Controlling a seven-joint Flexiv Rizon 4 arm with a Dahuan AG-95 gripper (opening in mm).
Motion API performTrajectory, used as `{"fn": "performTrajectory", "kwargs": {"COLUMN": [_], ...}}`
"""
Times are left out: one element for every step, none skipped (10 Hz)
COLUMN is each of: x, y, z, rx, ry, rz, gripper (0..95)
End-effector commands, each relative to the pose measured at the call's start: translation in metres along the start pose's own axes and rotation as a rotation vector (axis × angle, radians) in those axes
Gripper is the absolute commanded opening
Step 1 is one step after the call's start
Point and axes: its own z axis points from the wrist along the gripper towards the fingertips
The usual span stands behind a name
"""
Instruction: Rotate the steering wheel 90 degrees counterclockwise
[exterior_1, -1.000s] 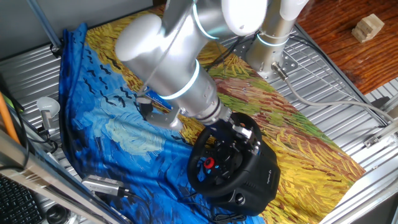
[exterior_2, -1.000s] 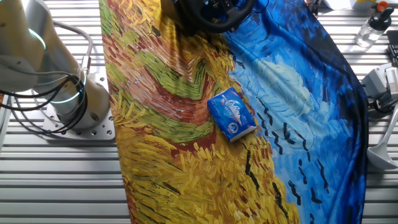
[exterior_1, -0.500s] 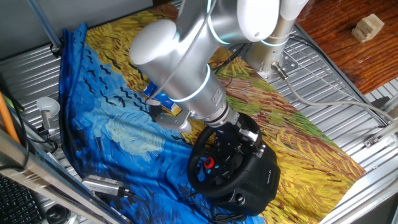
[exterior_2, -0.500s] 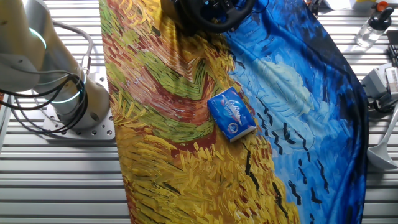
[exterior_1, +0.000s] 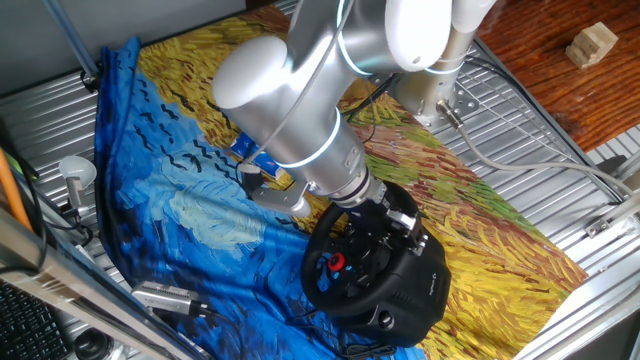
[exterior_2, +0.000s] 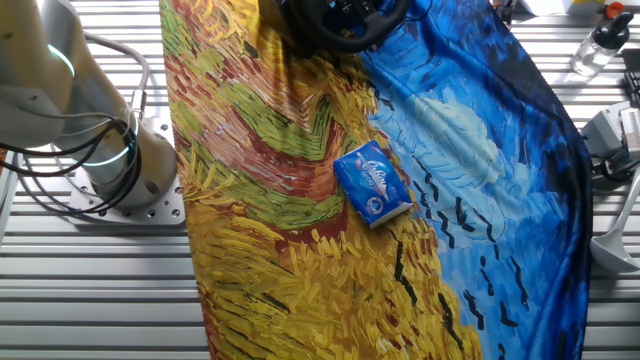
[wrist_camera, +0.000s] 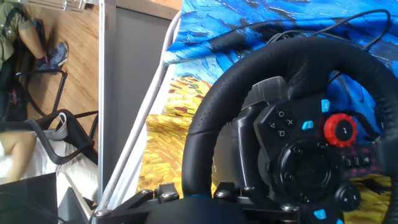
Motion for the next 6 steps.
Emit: {"fn": "performTrajectory", "kwargs": {"x": [0.0033,0.0064,0.0077,0.0082,0.0082,0.0083], "y": [-0.0007,-0.0015,-0.0013,-0.0013,-0.0012,-0.0011], "z": [0.003,0.0072,0.0087,0.0097,0.0099,0.0102], "rx": [0.003,0.005,0.006,0.006,0.006,0.006], "ry": [-0.008,-0.01,-0.011,-0.011,-0.011,-0.011], "rz": [-0.005,-0.008,-0.007,-0.006,-0.005,-0.003], "gripper": [38.0,38.0,38.0,38.0,38.0,38.0]}}
